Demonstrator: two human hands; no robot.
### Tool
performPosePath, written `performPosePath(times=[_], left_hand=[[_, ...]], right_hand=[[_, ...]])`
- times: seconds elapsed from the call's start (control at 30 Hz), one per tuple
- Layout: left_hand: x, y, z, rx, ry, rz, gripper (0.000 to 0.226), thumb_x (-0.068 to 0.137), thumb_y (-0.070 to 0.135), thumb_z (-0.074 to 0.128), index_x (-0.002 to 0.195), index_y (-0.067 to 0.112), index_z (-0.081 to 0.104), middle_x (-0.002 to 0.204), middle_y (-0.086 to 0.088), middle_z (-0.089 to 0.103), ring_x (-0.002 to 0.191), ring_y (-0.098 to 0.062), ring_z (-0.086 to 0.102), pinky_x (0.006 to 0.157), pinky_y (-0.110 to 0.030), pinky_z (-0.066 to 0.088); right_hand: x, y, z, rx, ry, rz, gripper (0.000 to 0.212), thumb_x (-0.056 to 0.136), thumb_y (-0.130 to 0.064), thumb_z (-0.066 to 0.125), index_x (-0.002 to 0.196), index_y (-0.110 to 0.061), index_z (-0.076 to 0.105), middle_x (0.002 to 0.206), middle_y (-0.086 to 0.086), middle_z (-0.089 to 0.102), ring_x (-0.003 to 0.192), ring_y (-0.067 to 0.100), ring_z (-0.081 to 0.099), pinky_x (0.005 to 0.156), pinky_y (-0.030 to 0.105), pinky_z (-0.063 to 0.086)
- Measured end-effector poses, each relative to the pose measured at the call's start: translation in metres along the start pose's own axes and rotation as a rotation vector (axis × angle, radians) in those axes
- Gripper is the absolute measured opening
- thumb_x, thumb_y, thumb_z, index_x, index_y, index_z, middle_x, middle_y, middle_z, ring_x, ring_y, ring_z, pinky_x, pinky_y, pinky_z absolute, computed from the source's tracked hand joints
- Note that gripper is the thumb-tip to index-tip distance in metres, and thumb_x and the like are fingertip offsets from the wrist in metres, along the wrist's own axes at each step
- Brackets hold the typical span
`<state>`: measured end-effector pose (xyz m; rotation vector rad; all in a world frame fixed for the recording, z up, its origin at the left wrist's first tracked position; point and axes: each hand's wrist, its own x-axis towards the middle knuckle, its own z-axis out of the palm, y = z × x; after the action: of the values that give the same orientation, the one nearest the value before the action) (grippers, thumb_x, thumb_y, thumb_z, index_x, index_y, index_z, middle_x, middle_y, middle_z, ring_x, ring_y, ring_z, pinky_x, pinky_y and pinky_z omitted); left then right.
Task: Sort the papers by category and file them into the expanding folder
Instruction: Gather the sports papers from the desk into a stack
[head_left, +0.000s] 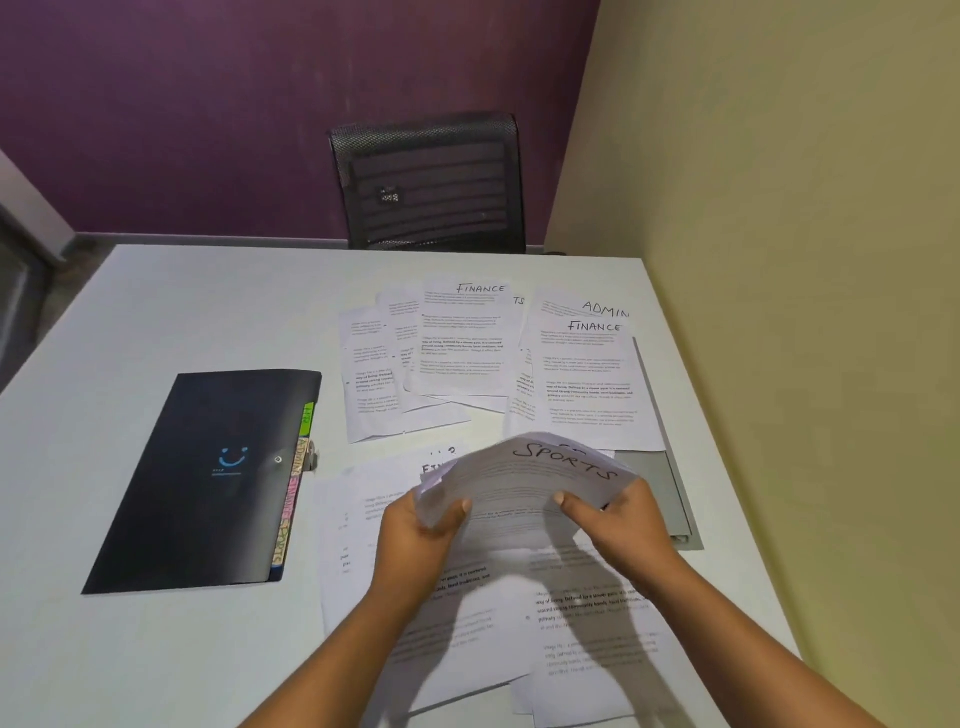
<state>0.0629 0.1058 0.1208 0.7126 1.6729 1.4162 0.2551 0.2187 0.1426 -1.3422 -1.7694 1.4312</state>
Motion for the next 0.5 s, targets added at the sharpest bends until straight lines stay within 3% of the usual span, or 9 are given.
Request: performPosePath(times=[0.07,0.13,0.2,0.27,0.33,0.4,0.5], left_hand=[[-0.002,-0.005,0.001,0.033,-0.015,-0.004,0.023,0.089,0.015,0.070,0.104,0.032,0.069,0.094,0.015,0.077,0.086,-0.002,0.071,0.069,-0.018,0.056],[-0.001,-0.013,0.001,0.071,0.011,-0.026,0.019,0.086,0.018,0.073,0.096,0.033,0.070,0.086,0.016,0.077,0.082,-0.002,0.071,0.066,-0.016,0.054],[0.004,-0.017,0.000,0.064,0.046,-0.092,0.016,0.083,0.016,0.077,0.089,0.029,0.072,0.081,0.011,0.077,0.081,-0.010,0.073,0.067,-0.023,0.058],[0.013,-0.016,0.000,0.037,0.059,-0.146,0.015,0.079,0.012,0.080,0.085,0.024,0.074,0.079,0.010,0.077,0.079,-0.010,0.073,0.067,-0.026,0.058],[0.021,-0.010,0.001,0.022,0.055,-0.150,0.016,0.077,0.009,0.081,0.085,0.021,0.072,0.076,0.014,0.076,0.073,-0.003,0.072,0.062,-0.020,0.056],[0.033,-0.005,0.000,-0.015,0.040,-0.146,0.017,0.076,0.013,0.082,0.090,0.018,0.073,0.080,0.012,0.077,0.076,-0.005,0.073,0.065,-0.023,0.058],[0.053,0.002,-0.001,-0.040,0.024,-0.162,0.023,0.076,0.018,0.082,0.097,0.016,0.074,0.089,0.006,0.078,0.083,-0.012,0.075,0.070,-0.029,0.060]], right_hand=[[0.001,0.011,0.000,-0.054,-0.029,0.054,0.034,0.084,-0.016,0.078,0.111,-0.031,0.064,0.084,-0.018,0.071,0.066,-0.013,0.063,0.063,0.011,0.052],[0.003,0.021,0.000,-0.120,-0.077,0.138,0.029,0.086,-0.021,0.076,0.105,-0.038,0.062,0.097,-0.016,0.072,0.084,-0.004,0.068,0.079,0.026,0.057],[0.007,0.029,-0.001,-0.233,-0.084,0.180,0.009,0.088,-0.025,0.073,0.087,-0.024,0.064,0.074,-0.014,0.066,0.065,0.007,0.063,0.065,0.028,0.050],[0.013,0.035,-0.003,-0.259,-0.057,0.180,0.019,0.090,-0.026,0.071,0.079,-0.011,0.065,0.052,-0.015,0.053,0.044,0.008,0.047,0.051,0.025,0.039],[0.017,0.032,-0.004,-0.162,-0.035,0.127,0.004,0.091,-0.019,0.070,0.094,-0.021,0.070,0.065,-0.018,0.069,0.056,0.001,0.063,0.056,0.018,0.050],[0.023,0.027,-0.001,-0.072,-0.010,0.105,0.015,0.092,-0.013,0.069,0.096,-0.027,0.072,0.086,-0.013,0.077,0.079,0.004,0.072,0.068,0.021,0.058],[0.038,0.029,-0.001,0.020,0.006,0.090,0.020,0.093,-0.007,0.065,0.098,-0.025,0.073,0.090,-0.011,0.078,0.086,0.005,0.073,0.071,0.020,0.059]])
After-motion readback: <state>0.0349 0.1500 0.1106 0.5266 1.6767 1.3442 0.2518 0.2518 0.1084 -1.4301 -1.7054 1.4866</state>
